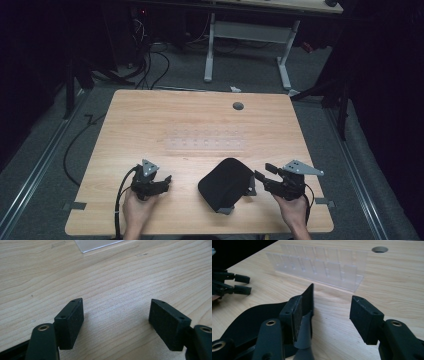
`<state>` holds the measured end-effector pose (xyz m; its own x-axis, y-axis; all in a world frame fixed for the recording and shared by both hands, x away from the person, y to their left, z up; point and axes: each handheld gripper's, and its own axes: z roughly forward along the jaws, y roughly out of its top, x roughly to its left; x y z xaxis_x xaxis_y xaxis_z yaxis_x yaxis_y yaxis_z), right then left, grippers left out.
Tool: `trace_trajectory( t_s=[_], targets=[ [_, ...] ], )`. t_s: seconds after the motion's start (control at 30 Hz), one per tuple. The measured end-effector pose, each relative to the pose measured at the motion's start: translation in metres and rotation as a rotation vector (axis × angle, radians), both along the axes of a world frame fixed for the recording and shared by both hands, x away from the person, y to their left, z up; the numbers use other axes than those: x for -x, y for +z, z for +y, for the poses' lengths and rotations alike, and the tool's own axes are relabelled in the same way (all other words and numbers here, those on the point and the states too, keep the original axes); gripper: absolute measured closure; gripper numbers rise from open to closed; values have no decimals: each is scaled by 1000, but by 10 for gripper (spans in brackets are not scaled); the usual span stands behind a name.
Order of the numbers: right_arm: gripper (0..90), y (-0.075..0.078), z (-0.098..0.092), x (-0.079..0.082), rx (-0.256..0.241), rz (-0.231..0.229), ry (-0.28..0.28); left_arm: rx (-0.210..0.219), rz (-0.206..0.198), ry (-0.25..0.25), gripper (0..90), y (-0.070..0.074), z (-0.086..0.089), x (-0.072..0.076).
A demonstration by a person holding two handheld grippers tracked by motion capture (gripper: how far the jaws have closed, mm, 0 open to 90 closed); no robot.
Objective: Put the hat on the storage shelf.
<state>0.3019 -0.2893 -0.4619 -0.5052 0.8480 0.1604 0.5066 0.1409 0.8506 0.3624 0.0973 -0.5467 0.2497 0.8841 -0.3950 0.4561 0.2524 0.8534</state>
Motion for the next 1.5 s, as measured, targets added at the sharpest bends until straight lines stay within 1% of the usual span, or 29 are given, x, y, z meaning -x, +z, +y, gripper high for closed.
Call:
trace_trajectory(
  t_s=[0.1,0.13,0.2,0.27,0.33,0.37,0.47,0.53,0.6,0.8,0.87,0.9,0.93,0.97,1.1,1.13,1.23,1.3,1.4,1.5],
  targets=[
    [436,-1,4,-1,6,4,14,0,0,0,284,0,0,0],
    [435,-4,9,-2,12,12,28,-1,0,-1,284,0,0,0],
    [434,-5,11,-3,15,16,33,-2,-1,-1,283,0,0,0],
    [432,-10,16,-6,22,35,45,-1,-1,-1,283,0,0,0],
    [431,-12,17,-7,24,37,50,-2,-1,-1,283,0,0,0],
    [429,-16,20,-10,25,53,52,-2,-1,-1,283,0,0,0],
    [428,-22,23,-13,27,69,61,-2,0,-1,282,0,0,0],
    [428,-23,24,-14,28,72,64,0,0,0,282,0,0,0],
    [427,-29,28,-17,30,95,72,0,1,0,282,0,0,0],
    [430,-37,31,-20,23,117,90,0,0,0,281,0,0,0],
    [431,-38,31,-21,25,118,93,0,1,0,281,0,0,0],
    [435,-41,31,-22,20,134,98,0,1,0,281,0,0,0],
    [435,-41,31,-22,20,134,98,0,1,0,282,0,0,0],
    [441,-44,31,-22,24,146,105,0,1,0,281,0,0,0],
    [481,-47,33,-22,30,150,115,0,1,0,281,0,0,0],
    [496,-47,33,-21,36,136,116,-2,0,0,282,0,0,0],
    [542,-48,32,-20,36,134,114,-2,0,-1,282,0,0,0],
    [557,-49,32,-20,38,130,116,-1,0,0,281,0,0,0],
    [619,-50,31,-18,39,120,140,-2,0,0,281,0,0,0],
    [675,-51,31,-18,33,123,159,-2,0,-1,281,0,0,0]
  ],
)
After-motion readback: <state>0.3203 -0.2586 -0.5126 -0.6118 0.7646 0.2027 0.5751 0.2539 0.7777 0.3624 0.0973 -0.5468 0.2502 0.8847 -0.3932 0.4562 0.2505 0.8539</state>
